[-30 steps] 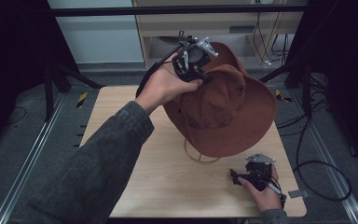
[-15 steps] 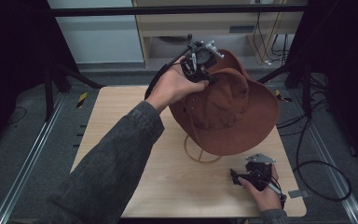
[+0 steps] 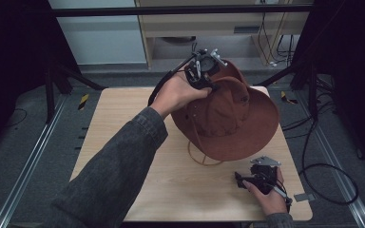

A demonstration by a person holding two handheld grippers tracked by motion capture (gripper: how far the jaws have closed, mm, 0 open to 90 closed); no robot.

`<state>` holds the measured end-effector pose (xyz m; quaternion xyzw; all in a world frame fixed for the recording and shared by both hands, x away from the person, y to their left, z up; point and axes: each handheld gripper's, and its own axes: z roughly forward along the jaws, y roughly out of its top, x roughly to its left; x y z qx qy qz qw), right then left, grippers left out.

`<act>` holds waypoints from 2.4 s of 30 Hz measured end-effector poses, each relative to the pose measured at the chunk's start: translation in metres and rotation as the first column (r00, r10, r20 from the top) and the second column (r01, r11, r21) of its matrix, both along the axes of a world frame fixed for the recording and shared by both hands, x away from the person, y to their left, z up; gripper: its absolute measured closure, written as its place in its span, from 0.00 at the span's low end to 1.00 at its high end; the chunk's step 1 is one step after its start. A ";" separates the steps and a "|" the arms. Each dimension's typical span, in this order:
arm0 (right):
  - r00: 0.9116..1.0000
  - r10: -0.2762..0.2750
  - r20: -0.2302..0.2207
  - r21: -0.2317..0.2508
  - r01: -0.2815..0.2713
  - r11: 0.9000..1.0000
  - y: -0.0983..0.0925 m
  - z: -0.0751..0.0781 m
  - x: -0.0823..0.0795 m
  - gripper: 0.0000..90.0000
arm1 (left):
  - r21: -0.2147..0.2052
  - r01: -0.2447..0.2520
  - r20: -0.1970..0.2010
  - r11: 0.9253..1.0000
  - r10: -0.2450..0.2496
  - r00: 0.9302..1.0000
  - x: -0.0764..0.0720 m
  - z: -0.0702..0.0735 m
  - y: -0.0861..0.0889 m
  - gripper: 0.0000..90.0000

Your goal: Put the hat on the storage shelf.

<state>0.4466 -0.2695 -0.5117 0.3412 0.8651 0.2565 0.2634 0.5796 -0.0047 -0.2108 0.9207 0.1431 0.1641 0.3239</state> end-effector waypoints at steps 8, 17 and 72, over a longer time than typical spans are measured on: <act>1.000 0.001 0.001 0.001 -0.001 1.000 0.000 0.000 0.000 0.01 | -0.019 -0.029 0.013 0.999 0.029 0.999 -0.004 -0.002 0.007 0.89; 1.000 0.001 0.000 0.000 -0.001 1.000 0.000 0.000 0.000 0.01 | -0.022 -0.034 0.015 0.999 0.035 0.999 -0.007 0.002 0.015 0.86; 1.000 0.001 0.001 0.000 -0.001 1.000 0.000 0.000 0.000 0.01 | -0.130 -0.042 0.056 0.991 0.049 0.997 -0.048 -0.012 0.051 0.08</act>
